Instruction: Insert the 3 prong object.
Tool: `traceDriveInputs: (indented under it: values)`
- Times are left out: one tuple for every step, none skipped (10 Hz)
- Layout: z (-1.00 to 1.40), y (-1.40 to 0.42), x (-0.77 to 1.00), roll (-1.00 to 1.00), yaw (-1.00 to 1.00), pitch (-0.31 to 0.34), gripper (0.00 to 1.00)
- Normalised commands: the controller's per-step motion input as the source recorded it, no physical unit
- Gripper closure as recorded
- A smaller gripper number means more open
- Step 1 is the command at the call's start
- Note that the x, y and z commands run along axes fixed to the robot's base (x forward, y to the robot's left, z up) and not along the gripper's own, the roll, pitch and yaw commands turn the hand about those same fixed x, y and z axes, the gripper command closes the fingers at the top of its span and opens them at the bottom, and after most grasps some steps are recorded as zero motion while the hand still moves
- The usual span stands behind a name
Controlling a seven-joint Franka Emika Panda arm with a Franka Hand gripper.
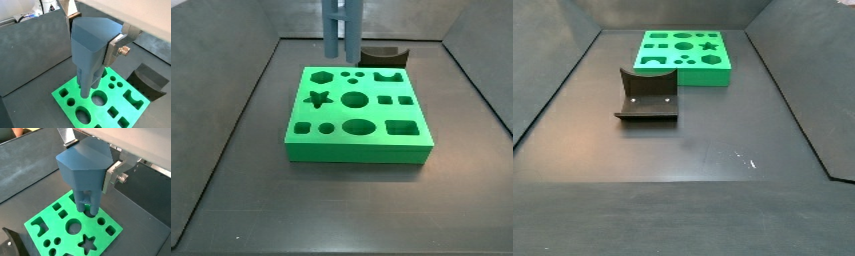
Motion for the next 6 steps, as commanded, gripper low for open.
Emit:
traceDriveInputs:
  values:
    - [-0.48,0.85,0.36,0.00,-0.14,0.000,1.00]
    - [-0.47,1.00,0.33,0.00,0.00,-0.021,1.00]
    - [-0.47,1.00,0.32,0.00,0.00,-0.020,1.00]
    - [-0.51,0.99,0.33,0.00,0.00,0.000,1.00]
    - [-0.50,0.52,0.36,0.00,-0.47,0.000,1.00]
    - [-0.43,0.34,0.37,0.01,-0.65,0.000,1.00]
